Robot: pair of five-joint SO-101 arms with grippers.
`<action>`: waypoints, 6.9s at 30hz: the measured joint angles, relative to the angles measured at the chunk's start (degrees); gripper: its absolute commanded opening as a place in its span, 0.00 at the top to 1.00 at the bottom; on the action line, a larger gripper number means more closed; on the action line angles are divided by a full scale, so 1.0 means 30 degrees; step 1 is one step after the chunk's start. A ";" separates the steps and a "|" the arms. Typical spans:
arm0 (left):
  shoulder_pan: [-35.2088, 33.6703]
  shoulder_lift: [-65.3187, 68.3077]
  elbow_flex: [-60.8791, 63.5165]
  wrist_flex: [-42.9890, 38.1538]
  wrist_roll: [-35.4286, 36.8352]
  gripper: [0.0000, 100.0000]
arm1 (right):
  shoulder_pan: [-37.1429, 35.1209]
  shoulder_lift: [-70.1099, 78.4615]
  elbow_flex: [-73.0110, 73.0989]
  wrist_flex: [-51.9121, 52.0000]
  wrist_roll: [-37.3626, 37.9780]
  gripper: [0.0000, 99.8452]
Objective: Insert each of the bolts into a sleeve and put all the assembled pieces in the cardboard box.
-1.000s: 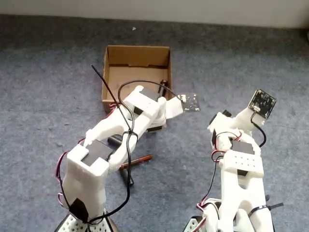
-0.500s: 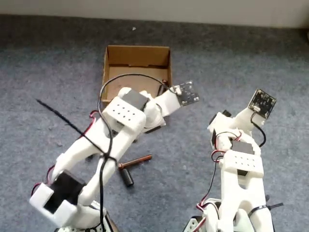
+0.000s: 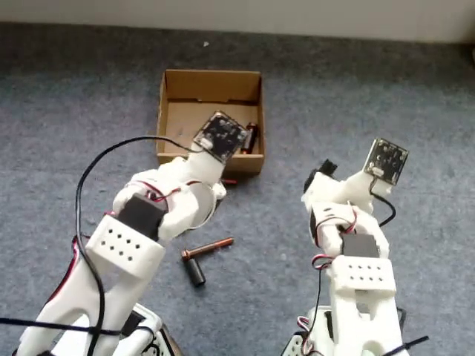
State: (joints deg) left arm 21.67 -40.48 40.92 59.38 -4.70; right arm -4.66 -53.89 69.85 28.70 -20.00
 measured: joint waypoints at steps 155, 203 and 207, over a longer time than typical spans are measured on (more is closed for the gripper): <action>-1.8872 -2.0308 1.6410 -0.0440 0.4806 0.70 | -1.0960 2.0220 -2.4908 1.4681 0.9026 0.87; -1.8901 -2.0308 1.6410 -0.0440 0.4806 0.70 | -1.6557 2.5114 -2.1158 0.9758 1.0989 1.00; -1.8901 -2.0308 1.6410 -0.0440 0.4806 0.70 | -1.6703 2.3267 -2.1070 1.1722 1.0168 1.00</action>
State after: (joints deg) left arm -35.03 -101.41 90.15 58.07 9.71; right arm -54.77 15.91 6.64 63.87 10.51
